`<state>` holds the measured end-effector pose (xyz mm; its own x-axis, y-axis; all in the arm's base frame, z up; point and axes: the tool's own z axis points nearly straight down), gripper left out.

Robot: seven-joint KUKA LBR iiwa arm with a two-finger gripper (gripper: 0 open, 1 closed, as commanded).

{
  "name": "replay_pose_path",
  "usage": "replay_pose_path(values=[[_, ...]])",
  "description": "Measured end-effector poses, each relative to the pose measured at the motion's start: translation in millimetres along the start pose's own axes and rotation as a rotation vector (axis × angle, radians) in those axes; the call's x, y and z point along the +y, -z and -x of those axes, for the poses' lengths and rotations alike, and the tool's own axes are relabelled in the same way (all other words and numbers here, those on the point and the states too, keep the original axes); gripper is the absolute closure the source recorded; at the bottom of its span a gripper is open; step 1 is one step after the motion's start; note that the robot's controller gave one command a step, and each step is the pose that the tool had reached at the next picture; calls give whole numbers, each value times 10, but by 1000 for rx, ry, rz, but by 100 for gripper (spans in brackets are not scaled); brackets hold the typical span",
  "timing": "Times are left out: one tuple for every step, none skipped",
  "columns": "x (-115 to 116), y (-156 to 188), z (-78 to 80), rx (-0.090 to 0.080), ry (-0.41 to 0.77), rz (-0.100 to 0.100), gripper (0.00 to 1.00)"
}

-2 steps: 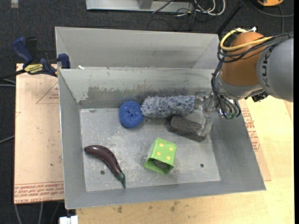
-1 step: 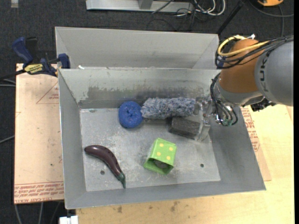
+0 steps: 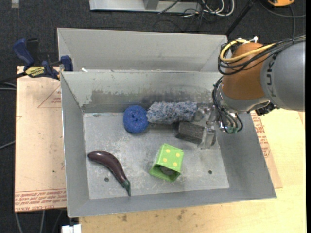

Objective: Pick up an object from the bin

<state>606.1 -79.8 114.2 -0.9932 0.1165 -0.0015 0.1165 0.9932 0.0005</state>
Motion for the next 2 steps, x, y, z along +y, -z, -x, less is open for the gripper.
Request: replay_pose_path(values=[[51, -406, -10, -5, -139, 1, 0], [47, -503, 16, -13, -203, 2, 100]])
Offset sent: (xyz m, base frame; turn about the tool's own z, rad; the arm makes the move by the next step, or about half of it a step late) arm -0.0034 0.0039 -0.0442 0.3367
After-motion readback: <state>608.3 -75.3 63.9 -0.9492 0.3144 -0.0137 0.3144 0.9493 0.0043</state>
